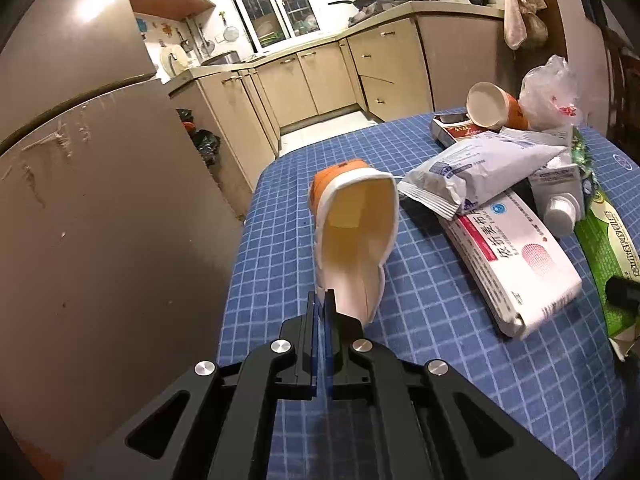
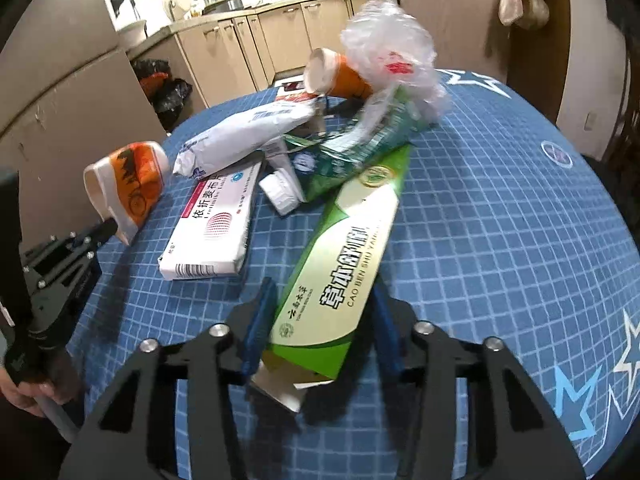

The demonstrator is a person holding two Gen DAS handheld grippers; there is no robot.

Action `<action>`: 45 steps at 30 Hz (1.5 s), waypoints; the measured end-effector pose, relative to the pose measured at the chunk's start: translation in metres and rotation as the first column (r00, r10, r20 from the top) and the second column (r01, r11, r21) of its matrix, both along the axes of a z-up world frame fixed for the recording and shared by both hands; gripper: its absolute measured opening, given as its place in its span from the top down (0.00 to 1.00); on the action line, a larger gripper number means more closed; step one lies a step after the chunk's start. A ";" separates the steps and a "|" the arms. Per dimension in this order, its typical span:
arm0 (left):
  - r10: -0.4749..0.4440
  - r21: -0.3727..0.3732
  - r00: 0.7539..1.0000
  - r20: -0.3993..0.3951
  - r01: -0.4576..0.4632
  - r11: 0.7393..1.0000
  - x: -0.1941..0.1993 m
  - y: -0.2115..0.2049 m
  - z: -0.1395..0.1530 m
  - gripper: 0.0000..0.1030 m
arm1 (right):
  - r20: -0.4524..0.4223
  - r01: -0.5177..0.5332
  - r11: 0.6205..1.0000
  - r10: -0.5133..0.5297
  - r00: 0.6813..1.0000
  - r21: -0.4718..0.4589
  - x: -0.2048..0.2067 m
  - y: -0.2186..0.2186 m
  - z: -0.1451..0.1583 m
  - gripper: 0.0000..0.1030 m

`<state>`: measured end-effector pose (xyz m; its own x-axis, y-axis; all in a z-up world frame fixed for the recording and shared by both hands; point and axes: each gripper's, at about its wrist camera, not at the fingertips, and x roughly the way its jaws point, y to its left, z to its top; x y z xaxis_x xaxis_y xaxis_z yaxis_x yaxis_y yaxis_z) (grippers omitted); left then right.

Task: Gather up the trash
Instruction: 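Grasp the orange-white cup with the left tool while the right tool grasps the green tube box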

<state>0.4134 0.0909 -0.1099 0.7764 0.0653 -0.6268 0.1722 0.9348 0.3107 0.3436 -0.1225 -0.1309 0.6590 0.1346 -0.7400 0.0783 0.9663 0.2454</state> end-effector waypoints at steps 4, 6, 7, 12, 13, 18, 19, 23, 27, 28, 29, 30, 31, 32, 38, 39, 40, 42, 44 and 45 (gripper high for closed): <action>0.005 -0.006 1.000 0.024 -0.005 1.000 -0.020 -0.003 0.007 0.96 | 0.006 -0.035 0.999 0.035 0.999 0.035 -0.017 -0.019 0.000 0.65; 0.018 -0.013 0.999 0.033 -0.018 1.000 -0.033 -0.004 0.011 0.96 | 0.015 -0.063 0.997 0.062 0.998 0.039 -0.030 -0.028 0.000 0.67; 0.020 -0.016 0.999 0.039 -0.020 1.000 -0.039 -0.005 0.014 0.96 | 0.023 -0.080 0.996 0.079 0.997 0.028 -0.040 -0.033 0.000 0.68; 0.005 -0.025 0.999 0.046 -0.004 1.000 -0.080 -0.017 0.018 0.96 | 0.041 -0.120 0.993 0.120 0.992 0.001 -0.077 -0.050 0.004 0.72; 0.001 -0.029 0.999 0.043 0.000 1.000 -0.086 -0.019 0.019 0.96 | 0.042 -0.124 0.992 0.123 0.991 -0.002 -0.080 -0.050 0.005 0.73; -0.017 -0.077 1.000 0.025 0.019 0.997 -0.122 -0.031 0.022 0.96 | 0.073 -0.148 0.985 0.155 0.985 -0.093 -0.115 -0.056 0.009 0.76; -0.019 -0.087 1.000 0.024 0.021 0.996 -0.127 -0.034 0.023 0.96 | 0.079 -0.149 0.982 0.158 0.984 -0.114 -0.119 -0.055 0.012 0.77; -0.029 -0.108 0.999 0.034 0.032 0.994 -0.147 -0.052 0.030 0.96 | 0.116 -0.148 0.972 0.171 0.978 -0.182 -0.142 -0.062 0.018 0.89; -0.045 -0.106 0.998 0.051 0.051 0.993 -0.160 -0.072 0.034 0.96 | 0.129 -0.147 0.971 0.173 0.976 -0.189 -0.154 -0.065 0.019 0.90; -0.051 -0.107 0.997 0.051 0.056 0.993 -0.162 -0.075 0.035 0.96 | 0.136 -0.149 0.970 0.177 0.975 -0.194 -0.157 -0.064 0.020 0.91; -0.058 -0.113 0.997 0.046 0.063 0.992 -0.165 -0.080 0.036 0.96 | 0.150 -0.149 0.968 0.182 0.972 -0.203 -0.161 -0.063 0.023 0.91; -0.064 -0.119 0.997 0.041 0.068 0.990 -0.166 -0.084 0.037 0.96 | 0.161 -0.147 0.967 0.181 0.970 -0.206 -0.164 -0.063 0.025 0.91; -0.067 -0.122 0.997 0.041 0.072 0.990 -0.168 -0.088 0.039 0.96 | 0.172 -0.141 0.970 0.176 0.969 -0.200 -0.167 -0.066 0.028 0.91; -0.071 -0.124 0.997 0.041 0.076 0.989 -0.169 -0.091 0.040 0.96 | 0.180 -0.133 0.972 0.169 0.969 -0.195 -0.170 -0.069 0.030 0.91; -0.103 -0.128 0.993 0.056 0.109 0.986 -0.175 -0.114 0.053 0.96 | 0.219 -0.072 0.980 0.112 0.969 -0.185 -0.183 -0.086 0.043 0.91; -0.109 -0.127 0.992 0.058 0.115 0.985 -0.176 -0.118 0.054 0.96 | 0.226 -0.061 0.981 0.103 0.969 -0.185 -0.185 -0.089 0.045 0.91; -0.117 -0.127 0.991 0.060 0.124 0.984 -0.177 -0.123 0.056 0.96 | 0.232 -0.049 0.982 0.092 0.968 -0.185 -0.186 -0.091 0.047 0.91; -0.130 -0.129 0.989 0.064 0.137 0.982 -0.180 -0.132 0.058 0.96 | 0.250 -0.024 0.981 0.072 0.966 -0.191 -0.190 -0.097 0.052 0.91; -0.143 -0.127 0.987 0.071 0.151 0.980 -0.181 -0.139 0.062 0.96 | 0.266 -0.002 0.981 0.055 0.962 -0.195 -0.193 -0.103 0.057 0.91; -0.149 -0.125 0.986 0.077 0.158 0.980 -0.182 -0.143 0.064 0.96 | 0.273 0.009 0.981 0.046 0.961 -0.196 -0.194 -0.106 0.059 0.91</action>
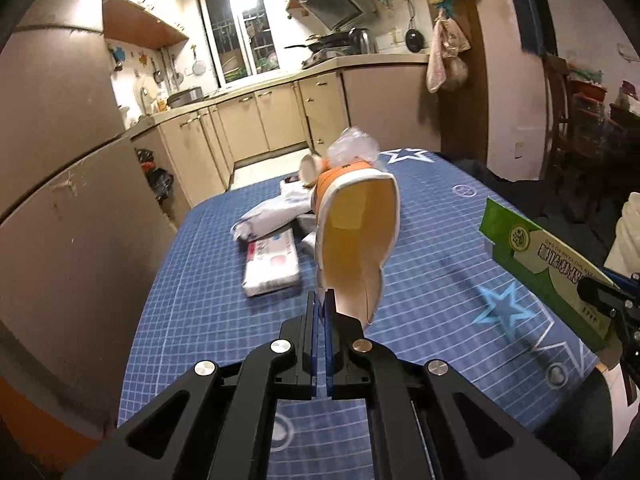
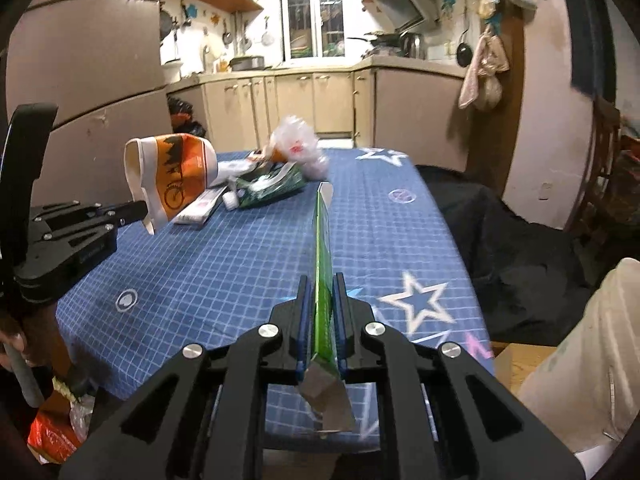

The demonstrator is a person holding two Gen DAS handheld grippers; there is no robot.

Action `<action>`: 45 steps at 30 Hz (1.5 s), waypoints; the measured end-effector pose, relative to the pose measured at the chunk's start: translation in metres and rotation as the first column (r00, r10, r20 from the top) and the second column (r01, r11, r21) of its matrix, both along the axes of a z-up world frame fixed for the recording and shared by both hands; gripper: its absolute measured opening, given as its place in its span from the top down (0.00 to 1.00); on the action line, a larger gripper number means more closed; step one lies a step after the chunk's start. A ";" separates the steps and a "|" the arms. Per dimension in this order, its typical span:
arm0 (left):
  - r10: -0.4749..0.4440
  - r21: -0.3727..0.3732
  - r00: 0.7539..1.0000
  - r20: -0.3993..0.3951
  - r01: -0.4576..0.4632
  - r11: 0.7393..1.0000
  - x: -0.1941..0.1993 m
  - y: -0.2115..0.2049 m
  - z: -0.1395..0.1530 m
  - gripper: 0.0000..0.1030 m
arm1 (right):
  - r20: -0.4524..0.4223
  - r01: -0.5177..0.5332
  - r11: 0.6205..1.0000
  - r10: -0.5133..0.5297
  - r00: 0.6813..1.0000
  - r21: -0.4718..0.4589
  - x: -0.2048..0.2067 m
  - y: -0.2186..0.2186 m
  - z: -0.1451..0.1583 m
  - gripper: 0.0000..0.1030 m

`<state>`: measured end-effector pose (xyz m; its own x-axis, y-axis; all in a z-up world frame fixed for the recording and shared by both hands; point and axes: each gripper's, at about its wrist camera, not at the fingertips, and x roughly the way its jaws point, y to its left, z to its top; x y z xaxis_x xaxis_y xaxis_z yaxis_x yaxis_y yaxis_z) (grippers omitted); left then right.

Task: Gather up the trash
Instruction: 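Carry the cup and green box with both tools over the white bucket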

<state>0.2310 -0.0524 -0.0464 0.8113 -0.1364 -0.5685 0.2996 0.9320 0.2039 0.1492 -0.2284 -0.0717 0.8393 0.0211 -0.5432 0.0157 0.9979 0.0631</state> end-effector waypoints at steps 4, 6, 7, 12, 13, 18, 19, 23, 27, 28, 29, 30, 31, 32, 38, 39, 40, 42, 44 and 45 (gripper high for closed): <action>-0.038 -0.005 0.999 0.020 0.038 0.999 -0.006 -0.022 0.009 0.96 | 0.032 0.046 0.999 -0.047 0.998 0.008 -0.008 -0.017 0.010 0.91; -0.068 -0.005 0.997 0.034 0.069 0.998 -0.009 -0.037 0.014 0.96 | 0.050 0.078 0.997 -0.079 0.996 0.013 -0.014 -0.029 0.015 0.91; -0.083 -0.004 0.996 0.040 0.083 0.997 -0.011 -0.045 0.016 0.96 | 0.057 0.091 0.996 -0.092 0.994 0.013 -0.017 -0.034 0.017 0.91; -0.148 -0.008 0.987 0.055 0.149 0.989 -0.015 -0.085 0.026 0.96 | 0.086 0.160 0.987 -0.161 0.983 0.014 -0.034 -0.059 0.025 0.91; -0.168 -0.008 0.984 0.061 0.169 0.986 -0.018 -0.096 0.028 0.96 | 0.093 0.180 0.983 -0.181 0.979 0.018 -0.038 -0.066 0.027 0.91; -0.241 -0.006 0.968 0.076 0.242 0.970 -0.024 -0.137 0.034 0.96 | 0.120 0.262 0.965 -0.263 0.957 0.021 -0.056 -0.098 0.033 0.91; -0.255 -0.006 0.964 0.077 0.256 0.967 -0.026 -0.147 0.035 0.96 | 0.127 0.281 0.960 -0.281 0.951 0.023 -0.061 -0.106 0.034 0.91; -0.329 0.007 0.940 0.085 0.330 0.944 -0.037 -0.192 0.038 0.96 | 0.145 0.350 0.936 -0.351 0.925 0.029 -0.077 -0.136 0.038 0.90; -0.398 0.014 0.913 0.086 0.398 0.917 -0.046 -0.233 0.040 0.96 | 0.156 0.427 0.903 -0.428 0.890 0.039 -0.095 -0.169 0.040 0.90; -0.415 0.018 0.905 0.087 0.415 0.909 -0.050 -0.244 0.040 0.96 | 0.157 0.448 0.893 -0.449 0.880 0.042 -0.101 -0.179 0.040 0.90; -0.428 0.023 0.899 0.087 0.428 0.904 -0.052 -0.254 0.040 0.96 | 0.158 0.463 0.886 -0.463 0.872 0.042 -0.105 -0.185 0.039 0.90; -0.441 0.028 0.893 0.088 0.440 0.897 -0.054 -0.262 0.039 0.96 | 0.159 0.476 0.878 -0.477 0.865 0.043 -0.109 -0.191 0.039 0.90; -0.454 0.032 0.887 0.088 0.453 0.891 -0.057 -0.271 0.039 0.96 | 0.160 0.490 0.871 -0.490 0.857 0.043 -0.113 -0.197 0.039 0.90; -0.472 0.038 0.877 0.088 0.470 0.882 -0.060 -0.282 0.038 0.96 | 0.161 0.504 0.863 -0.504 0.849 0.042 -0.117 -0.204 0.038 0.90; -0.549 0.058 0.832 0.080 0.546 0.836 -0.076 -0.332 0.032 0.96 | 0.166 0.575 0.818 -0.571 0.804 0.029 -0.140 -0.238 0.036 0.90; -0.559 0.061 0.825 0.077 0.556 0.829 -0.077 -0.339 0.031 0.96 | 0.167 0.587 0.809 -0.583 0.795 0.025 -0.145 -0.244 0.036 0.90; -0.569 0.066 0.819 0.076 0.566 0.822 -0.080 -0.346 0.029 0.96 | 0.168 0.598 0.801 -0.593 0.788 0.022 -0.149 -0.249 0.035 0.90; -0.594 0.071 0.801 0.072 0.590 0.804 -0.085 -0.362 0.026 0.96 | 0.169 0.624 0.781 -0.617 0.768 0.016 -0.160 -0.262 0.034 0.90; -0.620 0.072 0.782 0.064 0.616 0.784 -0.090 -0.378 0.025 0.96 | 0.168 0.642 0.767 -0.634 0.755 0.010 -0.168 -0.270 0.034 0.90; -0.631 0.075 0.774 0.060 0.627 0.776 -0.093 -0.385 0.023 0.96 | 0.166 0.648 0.761 -0.640 0.750 0.008 -0.172 -0.274 0.033 0.90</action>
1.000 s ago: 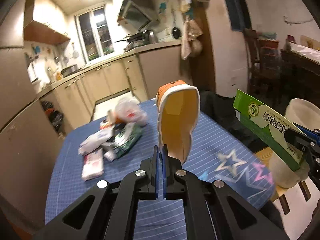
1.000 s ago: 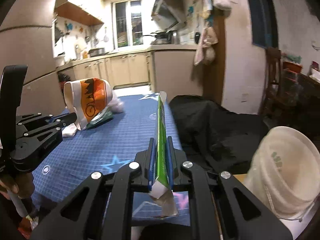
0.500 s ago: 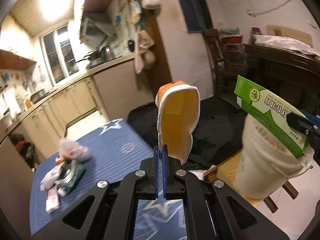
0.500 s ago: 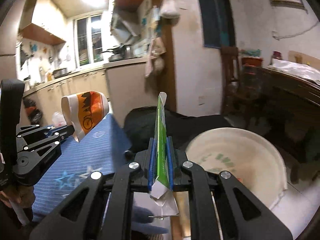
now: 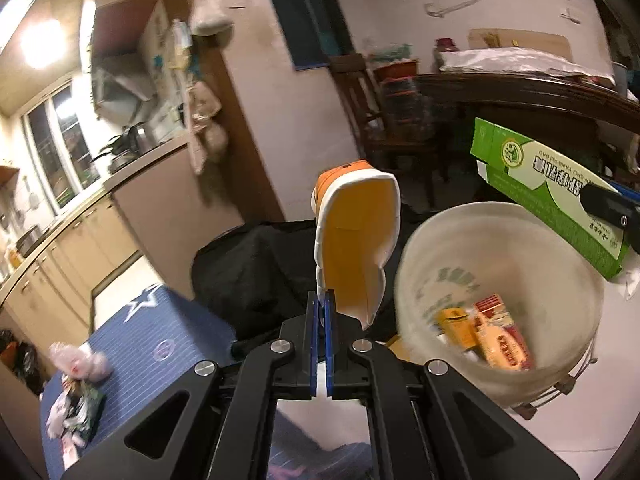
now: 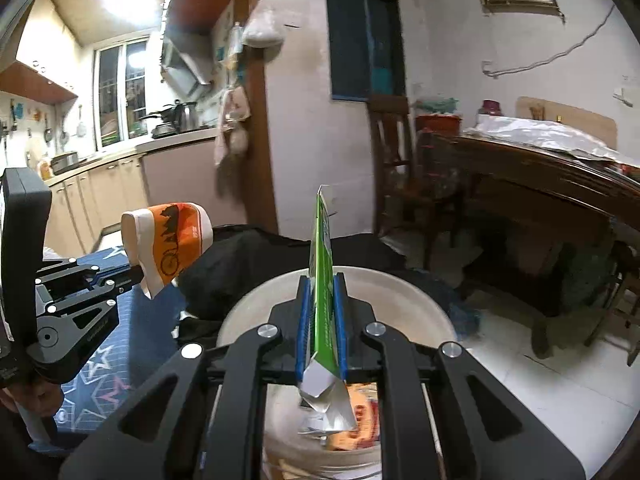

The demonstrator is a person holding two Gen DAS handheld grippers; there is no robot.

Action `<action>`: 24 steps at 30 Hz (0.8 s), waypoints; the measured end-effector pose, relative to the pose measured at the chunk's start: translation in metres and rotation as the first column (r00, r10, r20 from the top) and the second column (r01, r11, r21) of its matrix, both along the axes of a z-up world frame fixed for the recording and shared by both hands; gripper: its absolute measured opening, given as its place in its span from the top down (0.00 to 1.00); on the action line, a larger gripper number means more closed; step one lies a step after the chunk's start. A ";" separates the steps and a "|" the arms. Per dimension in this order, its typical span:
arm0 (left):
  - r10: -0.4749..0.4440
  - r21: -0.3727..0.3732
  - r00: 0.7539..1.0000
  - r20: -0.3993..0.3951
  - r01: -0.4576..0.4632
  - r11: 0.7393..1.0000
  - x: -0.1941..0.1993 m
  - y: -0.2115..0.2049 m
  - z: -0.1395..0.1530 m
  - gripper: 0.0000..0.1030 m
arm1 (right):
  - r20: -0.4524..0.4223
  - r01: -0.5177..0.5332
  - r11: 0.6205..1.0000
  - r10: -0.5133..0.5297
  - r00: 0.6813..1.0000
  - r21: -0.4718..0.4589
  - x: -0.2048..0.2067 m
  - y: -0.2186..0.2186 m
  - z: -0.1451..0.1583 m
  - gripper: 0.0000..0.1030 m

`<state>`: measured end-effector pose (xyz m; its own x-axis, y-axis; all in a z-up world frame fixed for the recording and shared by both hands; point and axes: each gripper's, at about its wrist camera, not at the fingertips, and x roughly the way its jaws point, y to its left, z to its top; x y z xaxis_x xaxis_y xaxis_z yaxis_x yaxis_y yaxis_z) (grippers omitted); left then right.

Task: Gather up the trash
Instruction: 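Carry the cup and green box with both tools over the white bucket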

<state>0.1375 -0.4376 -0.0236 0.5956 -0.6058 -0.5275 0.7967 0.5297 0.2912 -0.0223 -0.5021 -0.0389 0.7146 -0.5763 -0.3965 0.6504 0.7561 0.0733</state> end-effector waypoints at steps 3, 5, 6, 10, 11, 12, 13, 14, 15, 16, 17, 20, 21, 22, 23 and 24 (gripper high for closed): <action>-0.037 0.017 0.999 0.006 0.037 0.999 -0.009 -0.021 -0.006 0.96 | -0.010 0.019 1.000 -0.019 1.000 0.003 -0.008 -0.009 -0.005 0.90; -0.067 0.021 0.998 0.010 0.067 0.998 -0.018 -0.035 -0.009 0.96 | -0.017 0.027 1.000 -0.026 1.000 0.009 -0.014 -0.015 -0.009 0.90; -0.080 0.022 0.997 0.006 0.080 0.997 -0.021 -0.041 -0.010 0.96 | -0.020 0.030 0.999 -0.030 0.999 0.013 -0.016 -0.017 -0.011 0.90; -0.112 0.025 0.993 -0.023 0.113 0.993 -0.029 -0.061 -0.016 0.96 | -0.030 0.043 0.999 -0.042 0.999 0.030 -0.024 -0.026 -0.017 0.90; -0.120 0.027 0.992 -0.032 0.121 0.992 -0.031 -0.066 -0.019 0.96 | -0.031 0.045 0.998 -0.044 0.999 0.034 -0.023 -0.027 -0.016 0.90; -0.126 0.030 0.991 -0.039 0.127 0.991 -0.033 -0.071 -0.021 0.96 | -0.032 0.049 0.998 -0.047 0.998 0.040 -0.025 -0.029 -0.018 0.90; -0.130 0.031 0.991 -0.043 0.131 0.991 -0.034 -0.072 -0.021 0.96 | -0.033 0.051 0.998 -0.050 0.998 0.043 -0.025 -0.030 -0.018 0.90; -0.136 0.031 0.989 -0.050 0.138 0.990 -0.037 -0.075 -0.024 0.96 | -0.035 0.054 0.997 -0.053 0.998 0.046 -0.027 -0.031 -0.018 0.90; -0.140 0.030 0.989 -0.055 0.142 0.989 -0.038 -0.076 -0.025 0.96 | -0.036 0.056 0.997 -0.054 0.998 0.047 -0.025 -0.034 -0.018 0.90; -0.144 0.030 0.988 -0.059 0.146 0.989 -0.039 -0.078 -0.026 0.96 | -0.038 0.058 0.997 -0.056 0.998 0.048 -0.026 -0.035 -0.018 0.90; -0.146 0.032 0.987 -0.062 0.148 0.988 -0.041 -0.079 -0.028 0.96 | -0.040 0.060 0.997 -0.058 0.997 0.049 -0.023 -0.036 -0.017 0.90; -0.151 0.035 0.986 -0.065 0.154 0.987 -0.044 -0.082 -0.029 0.96 | -0.044 0.063 0.997 -0.061 0.997 0.052 -0.026 -0.039 -0.019 0.90; -0.152 0.034 0.986 -0.065 0.154 0.987 -0.045 -0.082 -0.029 0.96 | -0.043 0.063 0.997 -0.061 0.997 0.053 -0.027 -0.039 -0.020 0.90; -0.153 0.033 0.986 -0.065 0.155 0.987 -0.045 -0.083 -0.029 0.96 | -0.043 0.062 0.997 -0.060 0.997 0.055 -0.027 -0.040 -0.020 0.90; -0.153 0.033 0.986 -0.066 0.155 0.987 -0.045 -0.084 -0.029 0.96 | -0.043 0.061 0.996 -0.058 0.997 0.058 -0.027 -0.041 -0.020 0.90; -0.153 0.032 0.986 -0.066 0.155 0.987 -0.046 -0.084 -0.028 0.96 | -0.043 0.059 0.997 -0.056 0.997 0.059 -0.027 -0.042 -0.021 0.90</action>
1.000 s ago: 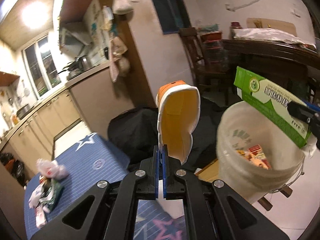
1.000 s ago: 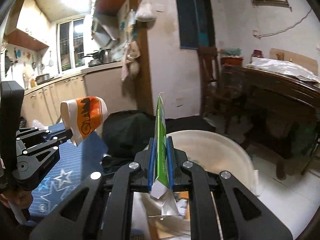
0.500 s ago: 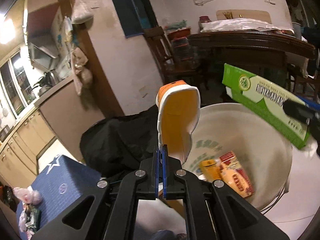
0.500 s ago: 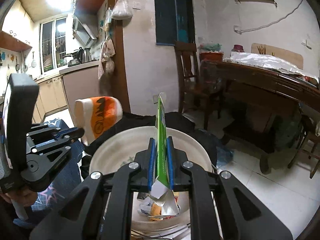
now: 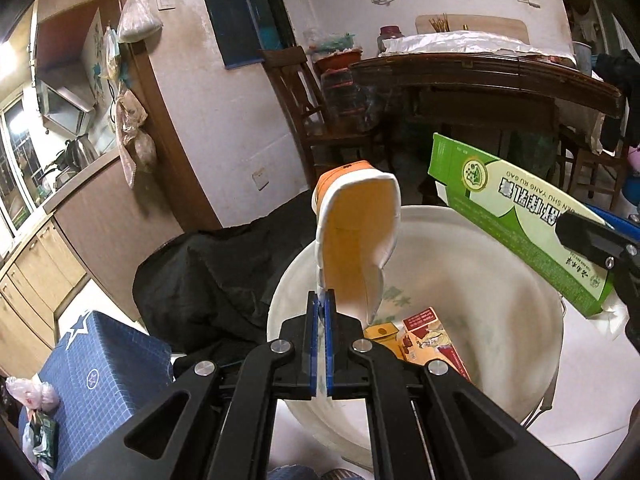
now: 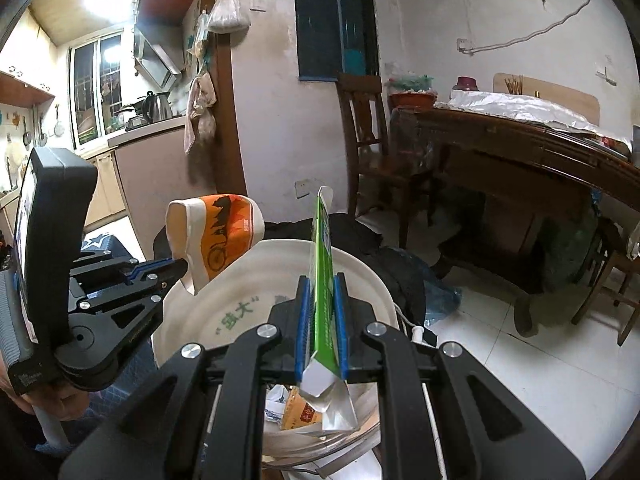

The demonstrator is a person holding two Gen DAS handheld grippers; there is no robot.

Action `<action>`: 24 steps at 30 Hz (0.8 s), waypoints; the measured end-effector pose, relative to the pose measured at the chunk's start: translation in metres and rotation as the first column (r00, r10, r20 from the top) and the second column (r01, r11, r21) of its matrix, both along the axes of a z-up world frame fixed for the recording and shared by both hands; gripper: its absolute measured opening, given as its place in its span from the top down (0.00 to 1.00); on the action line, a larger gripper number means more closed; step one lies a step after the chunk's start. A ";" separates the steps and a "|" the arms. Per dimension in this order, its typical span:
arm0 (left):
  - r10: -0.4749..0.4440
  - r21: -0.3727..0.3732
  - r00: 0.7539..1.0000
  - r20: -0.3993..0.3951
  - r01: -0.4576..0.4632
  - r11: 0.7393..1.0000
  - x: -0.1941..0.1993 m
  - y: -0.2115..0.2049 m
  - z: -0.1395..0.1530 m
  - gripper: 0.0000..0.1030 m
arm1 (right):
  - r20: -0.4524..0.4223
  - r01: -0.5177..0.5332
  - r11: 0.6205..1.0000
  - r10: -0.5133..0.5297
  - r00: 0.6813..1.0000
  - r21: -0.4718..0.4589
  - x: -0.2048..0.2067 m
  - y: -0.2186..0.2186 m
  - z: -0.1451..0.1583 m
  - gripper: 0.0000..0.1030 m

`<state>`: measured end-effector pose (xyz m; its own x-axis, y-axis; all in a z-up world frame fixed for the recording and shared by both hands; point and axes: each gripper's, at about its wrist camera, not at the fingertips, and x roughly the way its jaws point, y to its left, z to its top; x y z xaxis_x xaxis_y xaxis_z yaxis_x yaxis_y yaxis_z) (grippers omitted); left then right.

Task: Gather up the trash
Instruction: 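Carry the cup and green box with both tools over the white bucket, then open both tools to drop the cup and green box into the bucket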

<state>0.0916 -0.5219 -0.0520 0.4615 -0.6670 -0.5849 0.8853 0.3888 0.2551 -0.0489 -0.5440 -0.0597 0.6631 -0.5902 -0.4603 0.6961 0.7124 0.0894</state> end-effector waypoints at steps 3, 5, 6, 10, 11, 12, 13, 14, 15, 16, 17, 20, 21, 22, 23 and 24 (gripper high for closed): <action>-0.003 0.001 1.000 0.005 0.003 1.000 -0.001 -0.001 0.001 0.96 | -0.001 -0.005 1.000 0.005 1.000 -0.001 0.000 0.000 -0.001 0.90; -0.005 0.002 1.000 0.007 0.005 1.000 -0.003 -0.001 0.000 0.96 | 0.000 -0.006 1.000 0.006 1.000 -0.001 0.001 0.001 -0.001 0.90; -0.005 0.002 1.000 0.008 0.005 1.000 -0.003 -0.002 0.000 0.96 | 0.001 -0.006 1.000 0.006 1.000 0.000 0.001 0.002 -0.001 0.90; -0.007 -0.002 1.000 0.016 0.007 1.000 -0.004 -0.003 0.000 0.96 | -0.007 -0.020 1.000 0.020 1.000 -0.004 0.003 0.001 -0.001 0.88; -0.003 -0.009 1.000 0.025 0.003 1.000 -0.005 -0.003 0.001 0.96 | -0.013 -0.027 1.000 0.027 1.000 -0.007 0.004 0.002 -0.002 0.85; 0.000 -0.016 1.000 0.029 0.000 1.000 -0.004 -0.003 0.001 0.93 | -0.018 -0.023 1.000 0.023 1.000 -0.012 0.005 0.001 -0.002 0.83; -0.001 -0.022 1.000 0.028 0.001 1.000 -0.004 -0.003 0.002 0.88 | -0.027 -0.017 1.000 0.017 0.999 -0.012 0.006 0.000 -0.003 0.83; 0.000 -0.027 1.000 0.029 0.001 1.000 -0.003 -0.002 0.003 0.73 | -0.031 -0.021 1.000 0.021 0.999 -0.008 0.007 -0.002 -0.004 0.83; 0.003 -0.033 0.999 0.033 -0.002 0.999 -0.003 -0.002 0.004 0.62 | -0.033 -0.022 1.000 0.022 0.999 -0.005 0.007 -0.004 -0.005 0.83; 0.008 -0.042 0.999 0.041 -0.006 0.999 -0.003 0.000 0.005 0.62 | -0.036 -0.018 1.000 0.018 0.999 -0.005 0.007 -0.004 -0.006 0.83; 0.005 -0.042 0.999 0.042 -0.003 0.999 -0.003 0.000 0.005 0.62 | -0.039 -0.016 1.000 0.016 0.999 -0.005 0.007 -0.005 -0.006 0.83; 0.007 -0.044 0.999 0.045 -0.005 0.999 -0.002 0.002 0.006 0.62 | -0.037 -0.013 1.000 0.014 0.999 0.011 0.006 -0.008 -0.009 0.83; 0.008 -0.045 0.999 0.045 -0.006 0.999 -0.002 0.002 0.006 0.62 | -0.036 -0.011 1.000 0.011 0.999 0.014 0.006 -0.009 -0.009 0.83; 0.009 -0.046 0.999 0.043 -0.007 0.999 -0.002 0.003 0.007 0.62 | -0.035 -0.009 1.000 0.010 0.999 0.016 0.006 -0.009 -0.010 0.83; 0.012 -0.047 0.999 0.040 -0.010 0.999 -0.001 0.003 0.007 0.62 | -0.034 -0.009 1.000 0.009 0.999 0.017 0.006 -0.009 -0.010 0.83; 0.014 -0.049 0.999 0.038 -0.013 0.999 0.000 0.004 0.007 0.62 | -0.033 -0.009 1.000 0.010 0.999 0.020 0.006 -0.008 -0.010 0.83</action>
<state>0.0911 -0.5179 -0.0449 0.4920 -0.6878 -0.5337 0.8699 0.4134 0.2691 -0.0434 -0.5522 -0.0696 0.6527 -0.5747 -0.4936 0.6922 0.7172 0.0802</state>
